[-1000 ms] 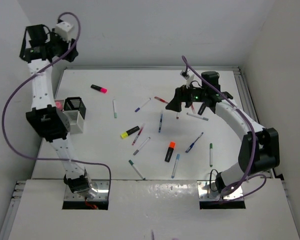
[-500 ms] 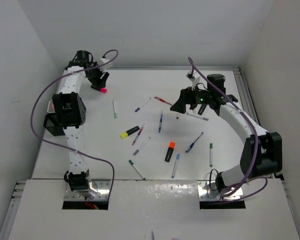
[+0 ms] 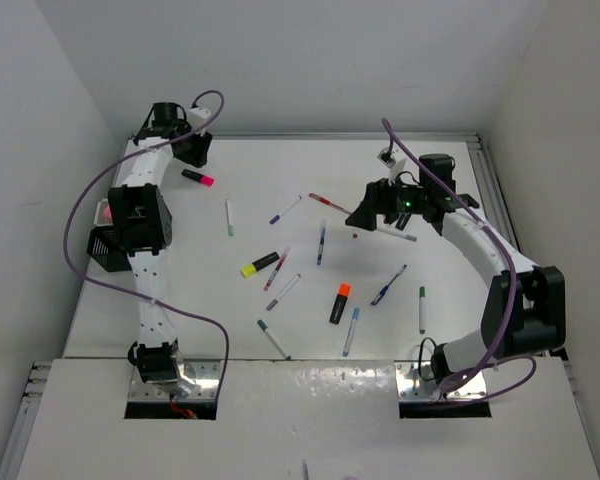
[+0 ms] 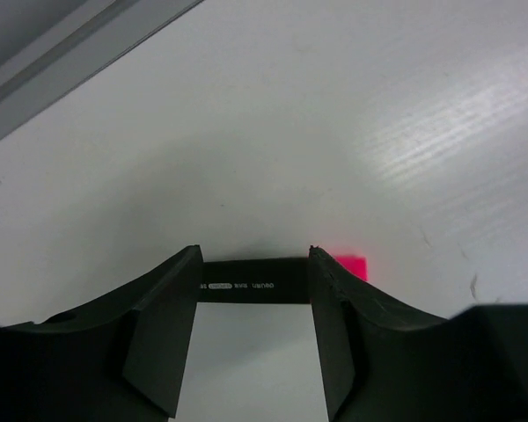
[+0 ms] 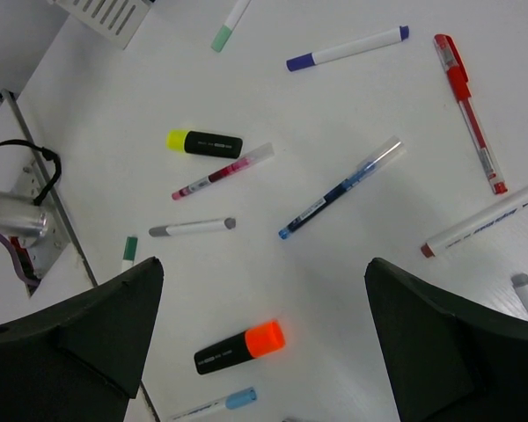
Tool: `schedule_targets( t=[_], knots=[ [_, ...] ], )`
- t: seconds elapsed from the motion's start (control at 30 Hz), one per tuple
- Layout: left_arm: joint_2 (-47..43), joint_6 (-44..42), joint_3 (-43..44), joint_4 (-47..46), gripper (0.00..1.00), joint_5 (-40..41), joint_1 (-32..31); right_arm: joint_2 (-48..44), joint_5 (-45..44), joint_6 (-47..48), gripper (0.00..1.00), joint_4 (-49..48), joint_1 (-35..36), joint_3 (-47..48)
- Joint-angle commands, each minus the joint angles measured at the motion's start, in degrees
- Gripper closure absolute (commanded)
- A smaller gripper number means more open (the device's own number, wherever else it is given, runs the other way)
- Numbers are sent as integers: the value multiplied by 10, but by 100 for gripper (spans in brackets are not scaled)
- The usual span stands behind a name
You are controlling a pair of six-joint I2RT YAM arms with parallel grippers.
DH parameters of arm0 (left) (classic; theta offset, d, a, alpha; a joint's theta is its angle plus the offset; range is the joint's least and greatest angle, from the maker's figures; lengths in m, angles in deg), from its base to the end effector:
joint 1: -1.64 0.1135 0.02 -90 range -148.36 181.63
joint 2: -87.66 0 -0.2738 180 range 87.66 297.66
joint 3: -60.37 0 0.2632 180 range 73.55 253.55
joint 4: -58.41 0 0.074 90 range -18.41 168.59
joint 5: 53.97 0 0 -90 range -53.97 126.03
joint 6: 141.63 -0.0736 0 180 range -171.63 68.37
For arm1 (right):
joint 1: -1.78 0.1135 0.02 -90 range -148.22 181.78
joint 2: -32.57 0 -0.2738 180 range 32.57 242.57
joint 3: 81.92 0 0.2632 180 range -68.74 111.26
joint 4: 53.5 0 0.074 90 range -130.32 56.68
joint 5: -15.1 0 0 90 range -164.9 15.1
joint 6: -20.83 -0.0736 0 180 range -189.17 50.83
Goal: Sort the stationery into containers
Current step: Move the pen to the center of the board.
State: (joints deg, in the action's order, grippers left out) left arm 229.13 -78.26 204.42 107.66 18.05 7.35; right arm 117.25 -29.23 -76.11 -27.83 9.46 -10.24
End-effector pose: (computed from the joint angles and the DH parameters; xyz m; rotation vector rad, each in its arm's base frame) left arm 0.5952 0.0367 0.1912 0.5676 2.2669 -0.0964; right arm 0.3388 0.0988 0.2485 -0.4490 2.1474 1.0296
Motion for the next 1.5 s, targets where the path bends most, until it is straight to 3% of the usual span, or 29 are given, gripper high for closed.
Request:
schedule_targets(
  t=[0.0, 0.17, 0.57, 0.9, 0.97, 1.13, 1.23, 1.4, 1.47],
  knots=[
    [-3, 145, -18, -83, 41, 64, 10, -27, 17, -1, 6, -13, -2, -8],
    [-11, 244, -34, -126, 43, 73, 25, -35, 18, -5, 7, -18, -4, -22],
    [24, 200, -16, -67, 57, 122, 19, -61, 21, -16, 8, -25, -7, -42],
    [36, 220, -17, -30, 58, 124, 19, -66, 22, -24, 9, -26, -7, -49],
    [29, 221, -20, -6, 65, 112, 19, -69, 21, -22, 9, -22, -9, -46],
    [-57, 211, -138, 16, 76, 35, 18, -68, 19, -22, 9, -20, -10, -42],
    [-126, 206, -221, -9, 69, 1, 20, -69, 20, -27, 9, -26, -11, -41],
    [-205, 246, -258, -44, 42, -7, 46, -71, 20, -32, 9, -28, -10, -40],
    [-218, 245, -253, -43, 41, -6, 50, -71, 20, -29, 9, -26, -11, -40]
  ],
)
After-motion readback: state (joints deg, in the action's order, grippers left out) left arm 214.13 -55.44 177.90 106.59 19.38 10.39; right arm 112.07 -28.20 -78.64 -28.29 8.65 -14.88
